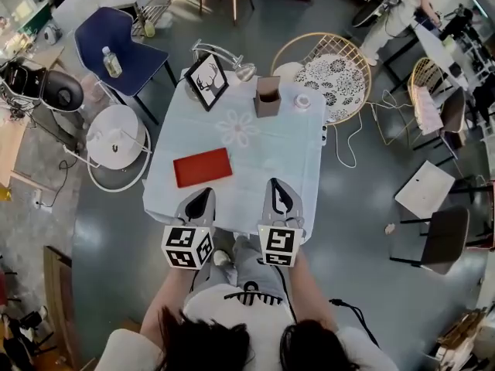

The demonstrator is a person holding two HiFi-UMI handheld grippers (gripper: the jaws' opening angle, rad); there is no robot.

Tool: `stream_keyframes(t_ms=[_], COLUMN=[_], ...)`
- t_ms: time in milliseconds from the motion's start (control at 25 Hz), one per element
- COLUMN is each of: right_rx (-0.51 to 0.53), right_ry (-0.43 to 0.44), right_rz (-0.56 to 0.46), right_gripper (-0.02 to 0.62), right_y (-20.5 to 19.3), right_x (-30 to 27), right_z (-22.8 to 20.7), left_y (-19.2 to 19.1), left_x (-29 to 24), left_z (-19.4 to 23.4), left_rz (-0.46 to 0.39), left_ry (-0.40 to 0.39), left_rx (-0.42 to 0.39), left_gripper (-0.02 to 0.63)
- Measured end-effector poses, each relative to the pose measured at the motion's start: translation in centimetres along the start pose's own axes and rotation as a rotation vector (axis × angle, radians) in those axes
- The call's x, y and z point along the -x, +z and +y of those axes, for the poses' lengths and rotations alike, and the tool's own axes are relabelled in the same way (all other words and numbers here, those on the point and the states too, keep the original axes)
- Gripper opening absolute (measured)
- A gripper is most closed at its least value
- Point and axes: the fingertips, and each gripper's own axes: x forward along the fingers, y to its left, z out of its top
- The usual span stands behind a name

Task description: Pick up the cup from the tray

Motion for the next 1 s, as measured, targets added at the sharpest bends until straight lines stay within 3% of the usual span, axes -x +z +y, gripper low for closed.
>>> stream_keyframes(t_ms=[320, 480, 800, 1000], right_rx=[-0.08, 0.046, -0.143, -0.131], right_ry=[0.019, 0.021, 0.011, 0.007], right_rz=[-0.003, -0.036, -0.036, -0.022], right_gripper=[0.025, 0.025, 0.025, 0.025], right_y=[1.4, 3.7, 4.3, 4.3], right_x=[3.2, 4.5, 6.9, 7.9], right_z=[1.4, 2.7, 3.5, 4.3], left_y=[0.9, 3.0, 2.8, 2.3], left_x=[2.4, 3.4, 6.1, 7.5], left_z=[-1.0, -1.1, -1.7, -1.4], left_rz=[-0.058, -0.136, -0.155, -0.148], left_ry=[-0.019, -0.053, -0.087, -0.08], left_rx=[0.016, 0.098, 0.074, 0.063], left_gripper=[0.0, 0.0, 0.0, 0.0])
